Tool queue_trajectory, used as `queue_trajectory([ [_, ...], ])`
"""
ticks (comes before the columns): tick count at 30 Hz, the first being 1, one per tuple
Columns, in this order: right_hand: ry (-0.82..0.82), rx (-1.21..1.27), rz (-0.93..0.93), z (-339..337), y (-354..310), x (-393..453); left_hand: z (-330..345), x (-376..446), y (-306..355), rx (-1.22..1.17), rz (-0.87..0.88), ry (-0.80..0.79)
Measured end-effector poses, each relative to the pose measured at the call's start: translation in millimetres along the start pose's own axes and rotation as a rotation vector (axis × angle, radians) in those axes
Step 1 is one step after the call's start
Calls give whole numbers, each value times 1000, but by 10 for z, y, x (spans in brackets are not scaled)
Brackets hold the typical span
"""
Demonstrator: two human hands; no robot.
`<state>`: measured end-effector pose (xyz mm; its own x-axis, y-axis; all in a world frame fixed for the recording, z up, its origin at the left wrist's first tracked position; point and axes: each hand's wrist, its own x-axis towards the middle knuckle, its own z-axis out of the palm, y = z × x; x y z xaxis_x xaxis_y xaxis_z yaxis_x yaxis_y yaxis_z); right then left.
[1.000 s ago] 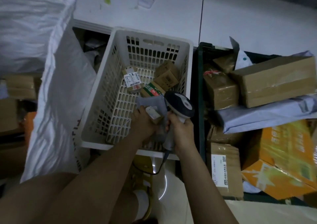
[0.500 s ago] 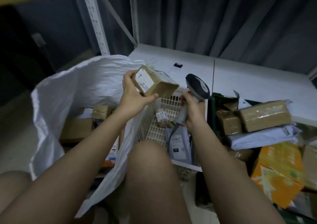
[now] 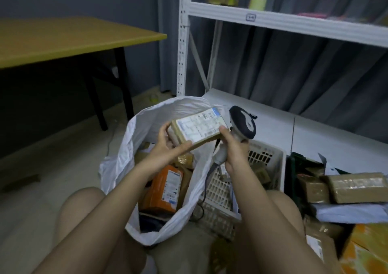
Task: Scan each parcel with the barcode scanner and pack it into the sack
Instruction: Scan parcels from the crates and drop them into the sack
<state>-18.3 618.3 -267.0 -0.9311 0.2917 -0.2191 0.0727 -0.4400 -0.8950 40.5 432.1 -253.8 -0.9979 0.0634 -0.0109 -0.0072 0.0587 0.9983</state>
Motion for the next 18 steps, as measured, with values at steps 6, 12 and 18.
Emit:
queue_trajectory([
  [6, 24, -66, -8, -79, 315, -155, -108, -9, -202, 17, -256, 90],
  [12, -74, -118, 39, -33, 453, -210, -28, 4, -454, 46, -225, 31],
  [18, -195, -444, -114, -164, 356, -134, -169, 115, -517, -17, -167, 185],
])
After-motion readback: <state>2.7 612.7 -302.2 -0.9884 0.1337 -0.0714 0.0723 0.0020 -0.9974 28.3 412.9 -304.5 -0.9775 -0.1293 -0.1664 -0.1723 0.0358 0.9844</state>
